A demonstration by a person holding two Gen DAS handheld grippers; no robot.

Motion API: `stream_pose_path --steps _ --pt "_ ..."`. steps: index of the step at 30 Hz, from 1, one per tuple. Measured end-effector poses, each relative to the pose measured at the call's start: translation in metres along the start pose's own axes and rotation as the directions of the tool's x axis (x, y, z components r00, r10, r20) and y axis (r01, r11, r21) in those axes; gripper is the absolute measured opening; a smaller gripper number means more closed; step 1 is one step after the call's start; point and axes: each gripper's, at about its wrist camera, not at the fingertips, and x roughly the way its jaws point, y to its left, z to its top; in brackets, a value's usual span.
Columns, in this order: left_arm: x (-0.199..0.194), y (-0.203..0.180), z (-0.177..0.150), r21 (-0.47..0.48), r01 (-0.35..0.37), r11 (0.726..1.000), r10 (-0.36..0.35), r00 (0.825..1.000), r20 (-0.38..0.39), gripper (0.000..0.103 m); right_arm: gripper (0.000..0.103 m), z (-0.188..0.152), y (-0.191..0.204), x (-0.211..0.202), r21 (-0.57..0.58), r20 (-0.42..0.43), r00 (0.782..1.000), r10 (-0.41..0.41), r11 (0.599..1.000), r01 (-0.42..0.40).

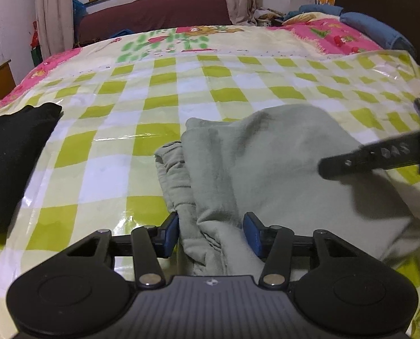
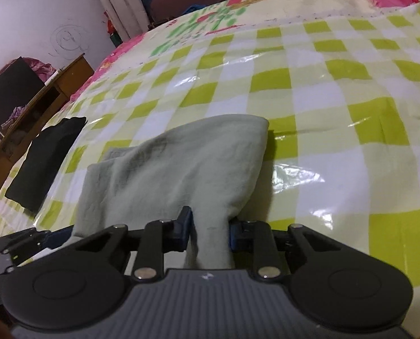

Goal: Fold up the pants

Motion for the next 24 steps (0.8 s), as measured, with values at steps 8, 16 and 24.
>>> stream_pose_path --steps 8,16,24 --pt "-0.02 -0.003 -0.007 -0.012 -0.042 0.999 0.042 0.999 0.01 0.067 0.032 -0.038 0.007 -0.051 -0.013 0.076 0.994 -0.077 0.997 0.078" --pt "-0.05 -0.022 -0.019 0.039 -0.077 0.996 0.075 0.996 0.041 0.073 0.036 -0.067 0.019 -0.088 -0.03 0.141 0.985 -0.101 0.994 0.107" --pt "-0.072 -0.028 -0.03 0.036 -0.1 0.994 0.097 0.993 0.059 0.078 0.036 -0.094 0.025 -0.097 -0.01 0.154 0.983 -0.104 0.994 0.107"
